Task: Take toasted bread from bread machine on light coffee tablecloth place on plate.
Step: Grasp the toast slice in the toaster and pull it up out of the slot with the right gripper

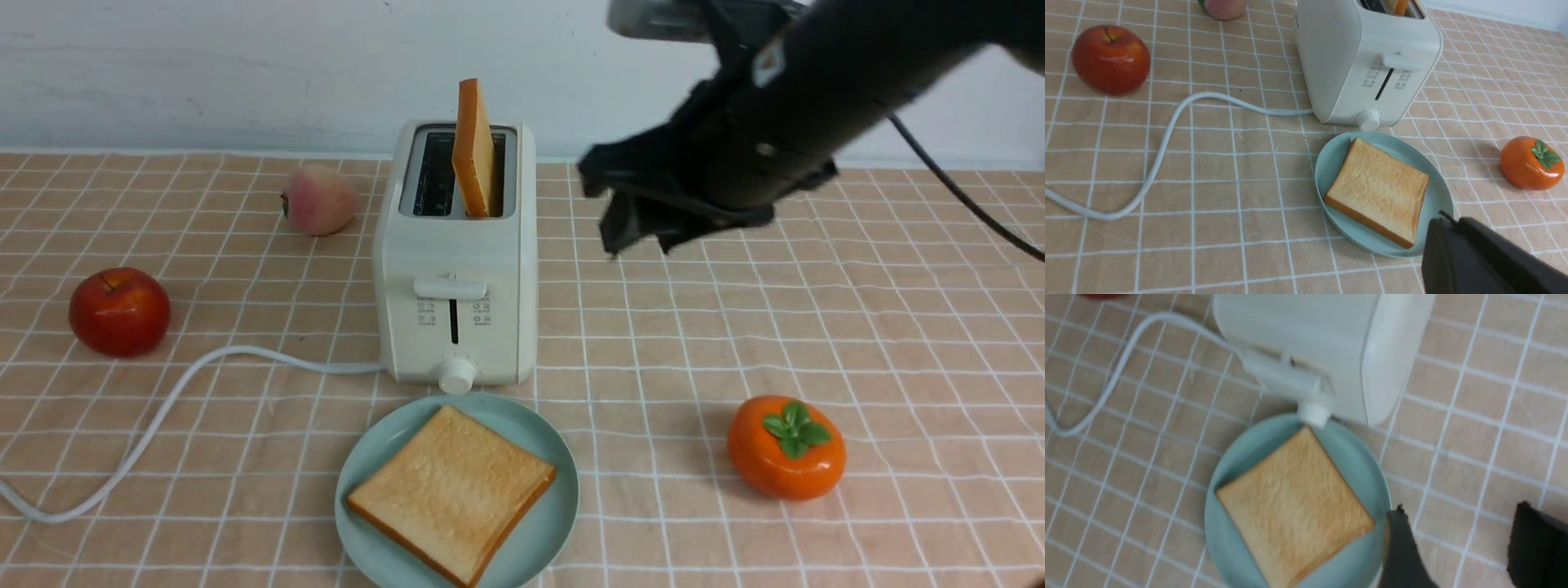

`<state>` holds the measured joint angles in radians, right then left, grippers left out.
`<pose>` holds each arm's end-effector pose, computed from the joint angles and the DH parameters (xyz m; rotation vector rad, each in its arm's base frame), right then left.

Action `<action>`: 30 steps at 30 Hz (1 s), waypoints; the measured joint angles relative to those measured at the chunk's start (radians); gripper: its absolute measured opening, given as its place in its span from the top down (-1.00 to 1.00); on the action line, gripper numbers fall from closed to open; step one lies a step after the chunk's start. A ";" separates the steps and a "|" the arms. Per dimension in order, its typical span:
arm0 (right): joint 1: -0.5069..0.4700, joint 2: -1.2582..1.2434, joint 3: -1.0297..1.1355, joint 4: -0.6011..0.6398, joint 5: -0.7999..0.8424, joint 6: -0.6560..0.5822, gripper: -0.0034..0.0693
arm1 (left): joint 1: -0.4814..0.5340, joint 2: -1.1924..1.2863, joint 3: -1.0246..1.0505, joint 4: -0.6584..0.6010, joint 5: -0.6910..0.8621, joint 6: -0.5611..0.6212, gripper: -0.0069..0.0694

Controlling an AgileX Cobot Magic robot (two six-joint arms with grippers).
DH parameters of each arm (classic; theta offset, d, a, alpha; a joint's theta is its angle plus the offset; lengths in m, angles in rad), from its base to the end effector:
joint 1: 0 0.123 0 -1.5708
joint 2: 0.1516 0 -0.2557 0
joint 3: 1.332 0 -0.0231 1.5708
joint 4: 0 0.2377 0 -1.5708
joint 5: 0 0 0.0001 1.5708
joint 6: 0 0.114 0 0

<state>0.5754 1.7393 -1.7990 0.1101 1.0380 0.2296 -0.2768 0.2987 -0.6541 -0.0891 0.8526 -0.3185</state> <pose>0.3160 0.2179 0.3352 -0.4053 2.4849 0.4816 0.0740 -0.0290 0.3117 -0.0566 2.0102 -0.4882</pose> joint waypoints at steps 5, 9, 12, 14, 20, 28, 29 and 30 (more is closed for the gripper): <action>0.009 0.203 -0.280 -0.019 -0.022 0.020 -0.48 | 0.000 -0.061 0.046 0.007 0.020 -0.027 0.86; 0.009 0.358 -0.474 -0.021 -0.090 0.020 -0.65 | 0.000 -0.067 0.047 0.019 0.052 -0.029 0.86; 0.009 0.439 -0.546 -0.022 -0.153 0.021 -0.68 | 0.000 -0.067 0.047 0.022 0.068 -0.029 0.86; 0.009 0.489 -0.565 -0.025 -0.212 0.022 -0.68 | 0.000 -0.067 0.047 0.022 0.076 -0.029 0.86; 0.009 0.553 -0.570 -0.089 -0.238 0.023 -0.24 | 0.000 -0.067 0.047 0.022 0.081 -0.029 0.86; 0.009 0.474 -0.626 -0.177 -0.114 0.019 0.60 | 0.000 -0.067 0.047 0.023 0.078 -0.029 0.86; 0.009 0.442 -0.630 -0.180 -0.092 0.014 0.60 | 0.000 -0.067 0.047 0.023 0.075 -0.029 0.86; 0.009 0.405 -0.635 -0.182 -0.072 0.009 0.60 | 0.000 -0.067 0.047 0.023 0.073 -0.029 0.86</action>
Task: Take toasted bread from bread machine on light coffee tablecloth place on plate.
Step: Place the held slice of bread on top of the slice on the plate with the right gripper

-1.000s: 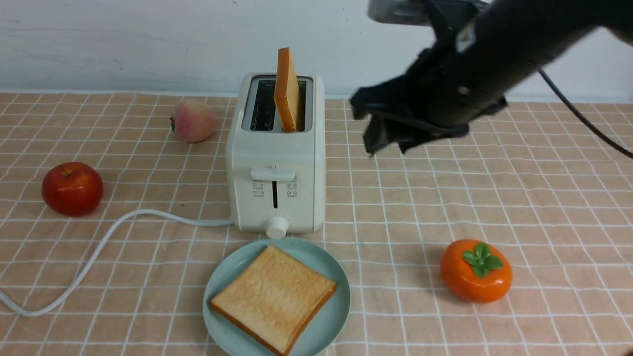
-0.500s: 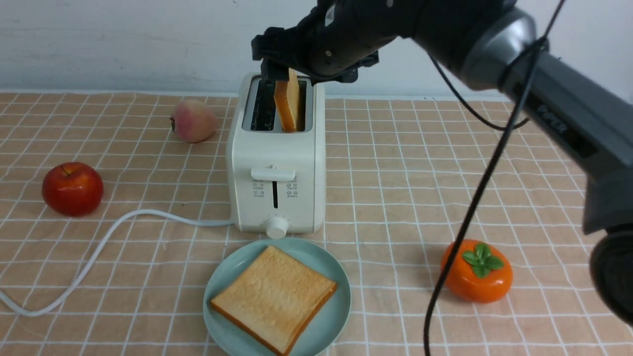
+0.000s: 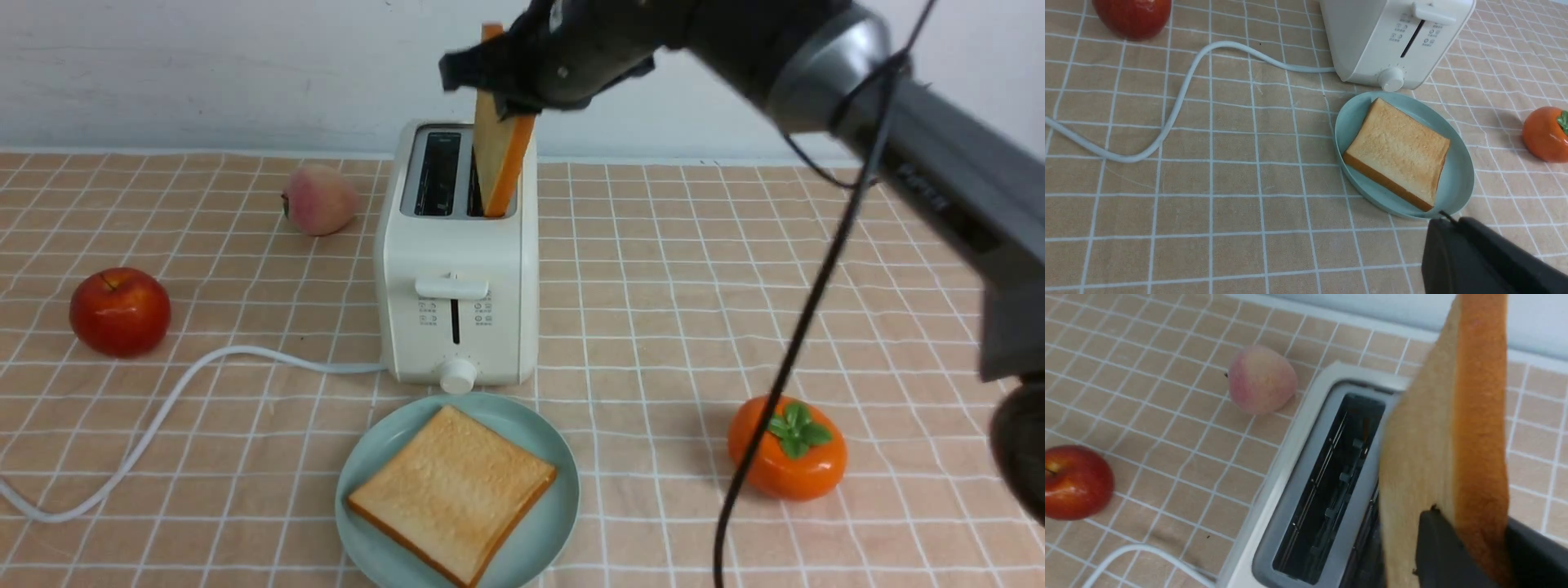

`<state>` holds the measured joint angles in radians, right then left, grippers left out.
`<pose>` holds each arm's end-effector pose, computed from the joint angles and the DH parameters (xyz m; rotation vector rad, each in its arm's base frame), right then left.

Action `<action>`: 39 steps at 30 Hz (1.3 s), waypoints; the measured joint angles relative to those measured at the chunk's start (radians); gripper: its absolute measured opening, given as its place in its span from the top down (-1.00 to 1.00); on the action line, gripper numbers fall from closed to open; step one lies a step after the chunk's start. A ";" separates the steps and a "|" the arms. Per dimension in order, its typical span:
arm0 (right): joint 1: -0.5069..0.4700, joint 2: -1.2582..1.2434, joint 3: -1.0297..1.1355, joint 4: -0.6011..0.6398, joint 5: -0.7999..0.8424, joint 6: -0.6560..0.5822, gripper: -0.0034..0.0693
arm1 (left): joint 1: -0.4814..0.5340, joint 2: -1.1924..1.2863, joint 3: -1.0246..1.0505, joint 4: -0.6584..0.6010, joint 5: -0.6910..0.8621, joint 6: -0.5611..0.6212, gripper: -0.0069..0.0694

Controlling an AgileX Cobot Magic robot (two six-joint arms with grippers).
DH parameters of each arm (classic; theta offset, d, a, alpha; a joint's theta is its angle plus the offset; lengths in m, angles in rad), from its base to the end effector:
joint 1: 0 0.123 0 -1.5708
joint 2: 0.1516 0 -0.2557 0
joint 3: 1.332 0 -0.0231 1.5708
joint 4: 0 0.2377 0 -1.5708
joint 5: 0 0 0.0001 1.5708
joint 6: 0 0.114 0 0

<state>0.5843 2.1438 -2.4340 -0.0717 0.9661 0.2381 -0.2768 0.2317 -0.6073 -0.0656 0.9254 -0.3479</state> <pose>0.4013 0.2573 0.3604 -0.3859 2.1484 0.3857 0.0629 -0.0241 0.2946 -0.0806 2.0625 -0.4679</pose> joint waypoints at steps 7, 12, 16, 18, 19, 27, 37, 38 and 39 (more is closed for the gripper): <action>0.000 -0.280 -0.021 -0.028 0.272 -0.122 0.60 | 0.000 0.000 0.000 0.003 -0.021 0.000 0.86; 0.000 -0.403 0.044 -0.043 0.303 -0.166 0.60 | 0.000 -0.001 0.000 0.007 -0.041 0.000 0.86; 0.000 -0.531 0.243 0.057 0.303 -0.170 0.60 | 0.000 -0.001 0.000 0.008 -0.045 0.000 0.86; 0.000 -0.569 0.356 0.131 0.303 -0.182 0.60 | 0.000 -0.001 0.000 0.008 -0.045 -0.001 0.86; 0.000 -0.584 0.448 0.200 0.303 -0.204 0.60 | 0.000 -0.001 0.000 0.008 -0.045 -0.001 0.86; 0.000 -0.509 0.883 0.554 0.038 -0.358 0.60 | 0.000 -0.001 0.000 0.008 -0.045 -0.001 0.86; 0.000 -0.343 0.999 0.826 -0.239 -0.397 0.60 | 0.000 -0.001 0.000 0.008 -0.008 -0.001 0.86; 0.000 -0.343 0.999 0.831 -0.239 -0.397 0.60 | 0.000 -0.001 0.000 0.008 -0.008 -0.001 0.86; 0.000 -0.324 0.999 0.853 -0.242 -0.397 0.60 | 0.000 -0.001 0.000 0.008 -0.003 -0.001 0.86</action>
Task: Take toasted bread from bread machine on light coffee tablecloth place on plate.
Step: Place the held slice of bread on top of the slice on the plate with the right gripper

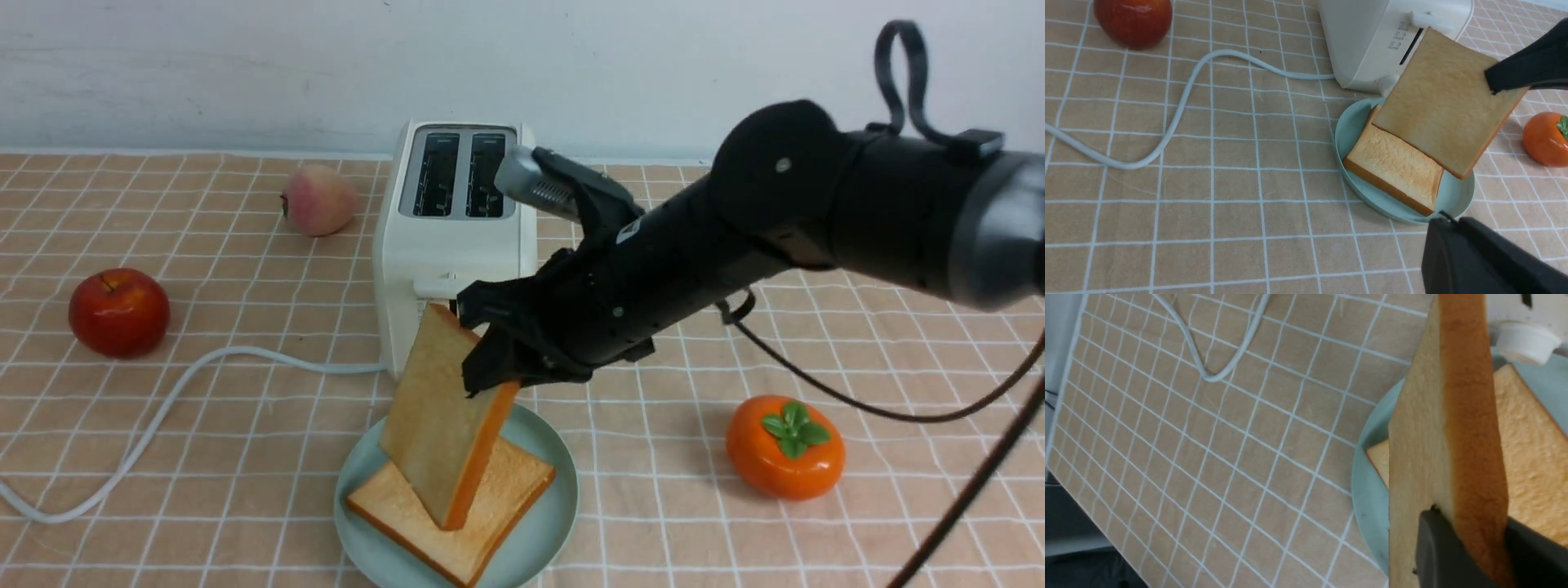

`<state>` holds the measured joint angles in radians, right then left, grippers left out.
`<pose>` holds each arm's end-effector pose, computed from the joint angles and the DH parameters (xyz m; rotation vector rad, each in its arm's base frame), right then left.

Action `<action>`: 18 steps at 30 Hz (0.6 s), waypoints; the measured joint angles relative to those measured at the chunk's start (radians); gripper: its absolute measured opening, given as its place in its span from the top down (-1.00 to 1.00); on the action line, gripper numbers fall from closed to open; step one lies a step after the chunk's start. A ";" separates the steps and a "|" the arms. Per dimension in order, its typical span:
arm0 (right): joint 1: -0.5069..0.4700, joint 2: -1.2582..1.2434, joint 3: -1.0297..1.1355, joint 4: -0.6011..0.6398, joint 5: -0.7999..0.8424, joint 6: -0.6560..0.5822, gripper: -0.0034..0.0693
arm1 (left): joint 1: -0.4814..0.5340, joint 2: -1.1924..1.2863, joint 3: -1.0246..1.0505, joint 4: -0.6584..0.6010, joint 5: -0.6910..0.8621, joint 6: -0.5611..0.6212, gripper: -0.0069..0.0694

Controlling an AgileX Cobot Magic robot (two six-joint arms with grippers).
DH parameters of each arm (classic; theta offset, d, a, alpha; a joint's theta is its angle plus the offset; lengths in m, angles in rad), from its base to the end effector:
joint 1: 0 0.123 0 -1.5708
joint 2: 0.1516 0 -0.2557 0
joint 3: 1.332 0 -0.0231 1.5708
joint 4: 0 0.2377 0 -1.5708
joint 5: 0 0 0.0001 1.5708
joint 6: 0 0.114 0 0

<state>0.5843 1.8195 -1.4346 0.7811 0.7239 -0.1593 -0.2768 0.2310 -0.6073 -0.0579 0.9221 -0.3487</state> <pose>0.3039 0.2648 0.2345 -0.3714 2.5583 1.0348 0.0632 -0.0234 0.2950 -0.0805 2.0577 -0.4603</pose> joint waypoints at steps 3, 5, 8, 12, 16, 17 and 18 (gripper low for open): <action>0.000 0.070 0.000 0.042 0.000 0.000 0.60 | 0.000 0.000 0.000 0.000 0.007 0.000 0.86; 0.000 0.084 0.000 0.042 0.000 0.000 0.60 | 0.000 0.000 0.000 0.000 0.007 0.000 0.86; -0.001 0.099 0.000 0.020 0.001 0.000 0.58 | 0.000 0.000 0.000 0.001 0.009 0.000 0.86; -0.001 0.099 0.000 -0.038 0.017 0.000 0.27 | 0.000 0.000 0.000 0.001 0.011 0.000 0.86; -0.001 0.098 -0.001 -0.103 0.054 0.000 -0.12 | 0.000 0.000 0.000 0.001 0.011 0.000 0.86; -0.002 0.093 -0.015 -0.158 0.087 0.000 -0.32 | 0.000 0.000 0.000 0.001 0.011 0.000 0.86; -0.004 0.086 -0.026 -0.201 0.112 0.000 -0.40 | 0.000 0.000 0.000 0.001 0.011 0.000 0.86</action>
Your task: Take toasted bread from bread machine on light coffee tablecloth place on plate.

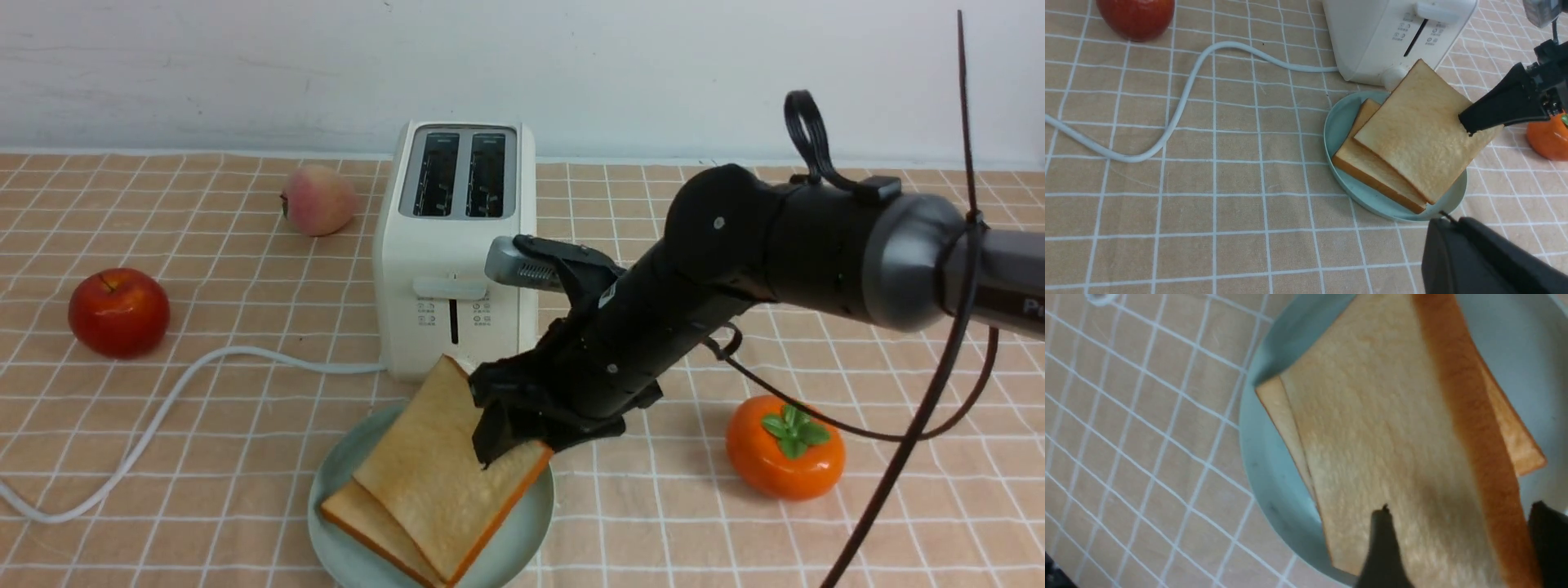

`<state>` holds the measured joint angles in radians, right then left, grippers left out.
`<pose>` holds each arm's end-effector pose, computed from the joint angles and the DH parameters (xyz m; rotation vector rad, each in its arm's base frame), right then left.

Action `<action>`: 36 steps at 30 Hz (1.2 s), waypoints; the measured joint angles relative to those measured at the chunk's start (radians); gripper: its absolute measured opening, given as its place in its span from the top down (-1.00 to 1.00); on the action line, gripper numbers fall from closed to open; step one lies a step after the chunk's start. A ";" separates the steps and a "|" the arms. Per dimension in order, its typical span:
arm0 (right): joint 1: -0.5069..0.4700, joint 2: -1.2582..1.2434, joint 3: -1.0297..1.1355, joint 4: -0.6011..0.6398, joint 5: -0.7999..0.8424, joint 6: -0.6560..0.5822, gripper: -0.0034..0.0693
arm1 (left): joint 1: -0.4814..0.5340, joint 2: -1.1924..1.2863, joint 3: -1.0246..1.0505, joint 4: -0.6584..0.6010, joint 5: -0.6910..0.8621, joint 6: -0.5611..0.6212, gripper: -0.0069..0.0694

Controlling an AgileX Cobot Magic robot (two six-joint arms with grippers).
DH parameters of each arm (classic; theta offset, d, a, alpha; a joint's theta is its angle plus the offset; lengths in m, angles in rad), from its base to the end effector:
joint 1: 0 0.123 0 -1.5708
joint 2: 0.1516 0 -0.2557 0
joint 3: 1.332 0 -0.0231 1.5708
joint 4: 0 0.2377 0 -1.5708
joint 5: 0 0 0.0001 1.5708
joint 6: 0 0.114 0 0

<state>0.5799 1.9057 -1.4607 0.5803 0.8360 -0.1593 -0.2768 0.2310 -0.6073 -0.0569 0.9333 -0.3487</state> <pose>0.3067 0.2564 0.1944 -0.5870 2.7145 0.8060 0.0627 -0.0232 0.2938 -0.0804 2.0688 -0.4565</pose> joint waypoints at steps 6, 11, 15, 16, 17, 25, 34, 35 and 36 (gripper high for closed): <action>-0.046 -0.109 -0.130 -0.272 0.205 0.021 -0.67 | 0.000 0.000 0.000 0.000 0.000 0.000 0.86; -0.076 -0.310 -0.214 -0.479 0.372 0.171 -0.25 | 0.000 0.000 0.000 0.001 -0.023 0.000 0.86; -0.076 -0.524 -0.208 -0.535 0.392 0.232 0.51 | 0.000 0.000 0.000 -0.011 -0.070 0.000 0.86; -0.076 -0.549 -0.204 -0.536 0.390 0.236 0.55 | 0.000 0.000 0.000 -0.012 -0.073 0.000 0.86; -0.076 -0.640 -0.182 -0.548 0.377 0.258 0.81 | 0.000 0.000 0.000 -0.021 -0.096 0.000 0.86; -0.076 -1.180 0.274 -0.638 0.105 0.308 0.95 | 0.000 0.000 0.000 -0.048 -0.204 -0.002 0.86; -0.076 -1.884 0.972 -0.887 -0.343 0.655 0.93 | 0.000 0.042 0.002 -0.048 -0.274 -0.002 0.85; -0.076 -1.898 0.987 -0.897 -0.343 0.668 0.93 | 0.000 0.042 0.002 -0.048 -0.274 -0.002 0.85; -0.076 -1.916 1.020 -0.965 -0.347 0.767 0.93 | 0.001 0.054 0.002 -0.052 -0.292 -0.002 0.85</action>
<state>0.5040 -0.0104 -0.4412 -0.3846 0.4893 0.6076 -0.2758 0.2846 -0.6050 -0.1085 0.6415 -0.3510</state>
